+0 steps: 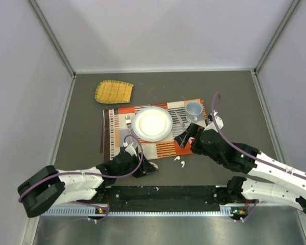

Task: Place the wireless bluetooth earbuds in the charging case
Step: Place the charging case with the earbuds at the center of the board, then pick up the charging case from the center of the board.

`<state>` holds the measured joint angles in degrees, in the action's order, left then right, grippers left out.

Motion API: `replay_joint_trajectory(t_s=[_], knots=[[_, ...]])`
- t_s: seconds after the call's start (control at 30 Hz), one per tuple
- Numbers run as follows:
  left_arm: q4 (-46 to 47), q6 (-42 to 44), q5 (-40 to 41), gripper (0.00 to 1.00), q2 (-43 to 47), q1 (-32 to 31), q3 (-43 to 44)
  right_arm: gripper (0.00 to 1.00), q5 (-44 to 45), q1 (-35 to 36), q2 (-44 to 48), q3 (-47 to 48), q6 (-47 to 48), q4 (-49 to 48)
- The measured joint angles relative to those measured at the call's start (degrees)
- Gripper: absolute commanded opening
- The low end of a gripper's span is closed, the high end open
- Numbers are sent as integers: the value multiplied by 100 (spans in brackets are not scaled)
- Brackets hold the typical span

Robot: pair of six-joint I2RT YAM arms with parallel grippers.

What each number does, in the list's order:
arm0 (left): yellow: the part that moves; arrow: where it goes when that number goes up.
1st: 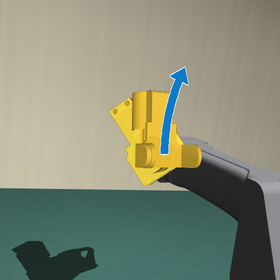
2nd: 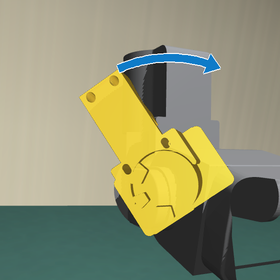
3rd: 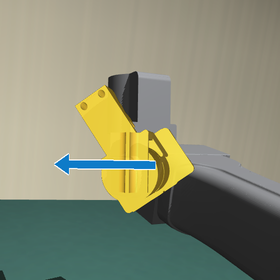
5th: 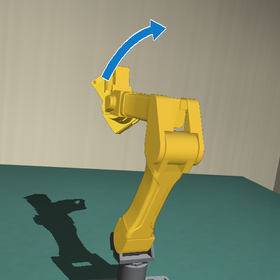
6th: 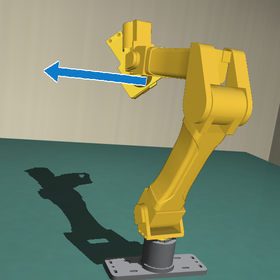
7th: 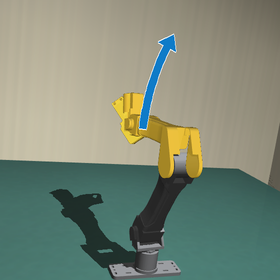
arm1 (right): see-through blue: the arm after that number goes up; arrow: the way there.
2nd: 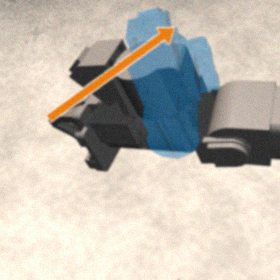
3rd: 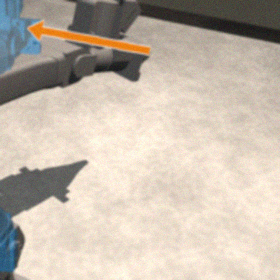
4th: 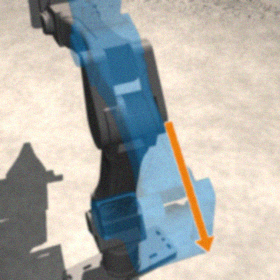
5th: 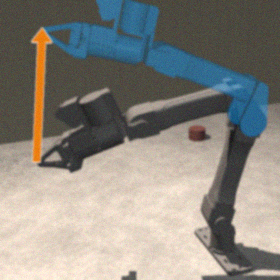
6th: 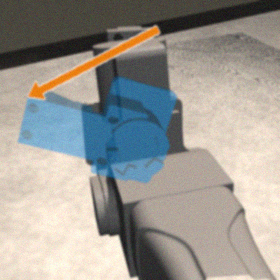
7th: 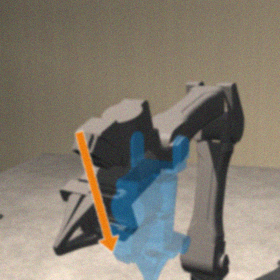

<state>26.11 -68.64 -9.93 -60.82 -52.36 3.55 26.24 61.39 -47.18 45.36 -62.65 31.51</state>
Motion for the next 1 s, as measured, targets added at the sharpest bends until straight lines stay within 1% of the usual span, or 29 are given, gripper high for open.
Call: replay_joint_trajectory(t_s=[0.2, 0.53, 0.67, 1.0], knots=[[-802, 151, 247, 53, 518, -2, 120, 99, 2, 0, 0, -4, -9, 0], [-1495, 238, 387, 53, 1082, -2, 131, 99, 7, 0, 7, -76, -42, 7], [-2063, 350, 501, 54, 1432, -2, 219, 99, 13, 0, 17, -81, -57, 4], [-3797, 691, 835, 54, 2660, -2, 501, 99, 273, 0, 295, -188, -131, 114]])
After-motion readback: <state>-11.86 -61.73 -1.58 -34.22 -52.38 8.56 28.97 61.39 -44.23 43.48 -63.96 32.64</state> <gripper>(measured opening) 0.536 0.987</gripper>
